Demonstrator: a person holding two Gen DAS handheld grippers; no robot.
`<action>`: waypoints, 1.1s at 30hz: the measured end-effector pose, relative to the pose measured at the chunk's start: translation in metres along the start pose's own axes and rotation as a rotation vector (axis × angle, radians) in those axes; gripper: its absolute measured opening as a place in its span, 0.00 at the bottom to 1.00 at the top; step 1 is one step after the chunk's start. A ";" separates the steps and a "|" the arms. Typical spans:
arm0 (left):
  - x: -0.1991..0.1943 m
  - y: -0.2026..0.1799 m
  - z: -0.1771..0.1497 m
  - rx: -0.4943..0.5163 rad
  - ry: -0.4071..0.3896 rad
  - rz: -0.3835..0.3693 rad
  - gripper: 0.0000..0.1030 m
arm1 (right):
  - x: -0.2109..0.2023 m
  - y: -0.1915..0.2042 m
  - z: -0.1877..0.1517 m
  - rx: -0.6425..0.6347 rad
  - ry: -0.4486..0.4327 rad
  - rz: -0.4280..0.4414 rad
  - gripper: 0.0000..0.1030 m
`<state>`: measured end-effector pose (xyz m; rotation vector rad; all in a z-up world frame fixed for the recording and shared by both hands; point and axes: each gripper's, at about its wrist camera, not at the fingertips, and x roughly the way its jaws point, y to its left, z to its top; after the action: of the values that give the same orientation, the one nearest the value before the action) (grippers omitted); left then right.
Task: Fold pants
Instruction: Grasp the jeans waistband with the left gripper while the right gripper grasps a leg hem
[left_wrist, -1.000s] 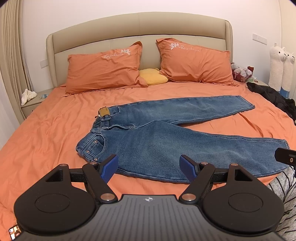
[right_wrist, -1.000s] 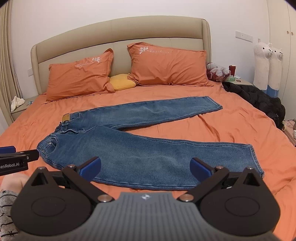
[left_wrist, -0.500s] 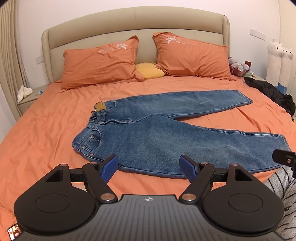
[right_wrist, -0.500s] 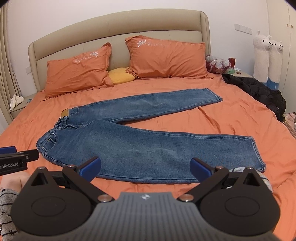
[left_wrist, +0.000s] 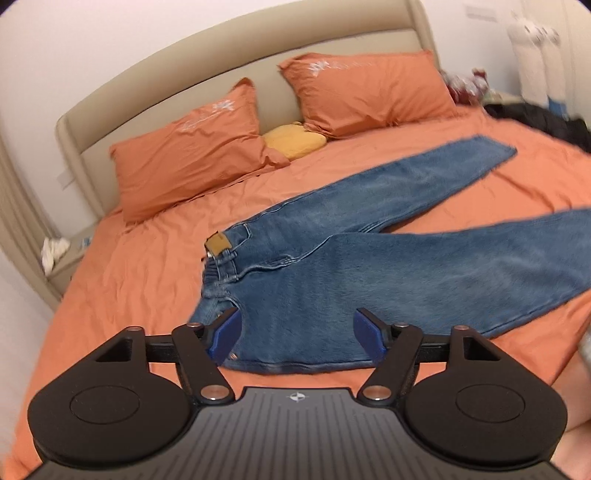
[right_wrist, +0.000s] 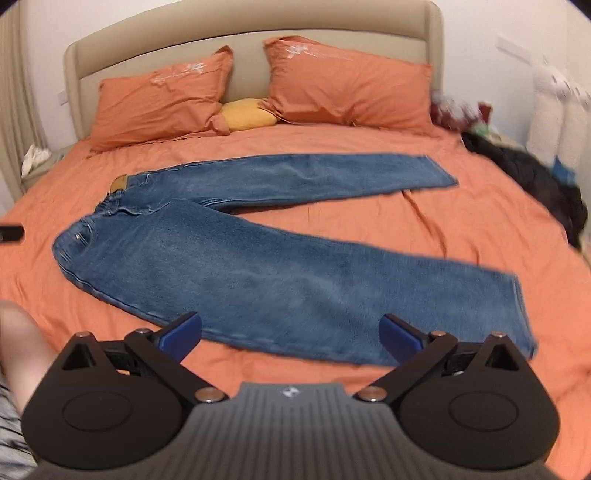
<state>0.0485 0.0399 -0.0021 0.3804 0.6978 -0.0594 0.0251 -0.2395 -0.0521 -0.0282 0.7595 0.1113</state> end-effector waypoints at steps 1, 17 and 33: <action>0.006 0.003 0.002 0.027 0.002 -0.009 0.75 | 0.005 -0.003 0.002 -0.037 -0.009 -0.009 0.95; 0.152 0.015 -0.042 0.718 0.208 -0.134 0.75 | 0.126 -0.008 -0.001 -0.467 0.358 0.118 0.65; 0.220 -0.005 -0.107 1.021 0.270 -0.157 0.86 | 0.187 0.007 -0.018 -0.651 0.545 0.067 0.23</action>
<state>0.1507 0.0901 -0.2190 1.3282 0.9302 -0.5333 0.1465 -0.2165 -0.1943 -0.6744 1.2413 0.4227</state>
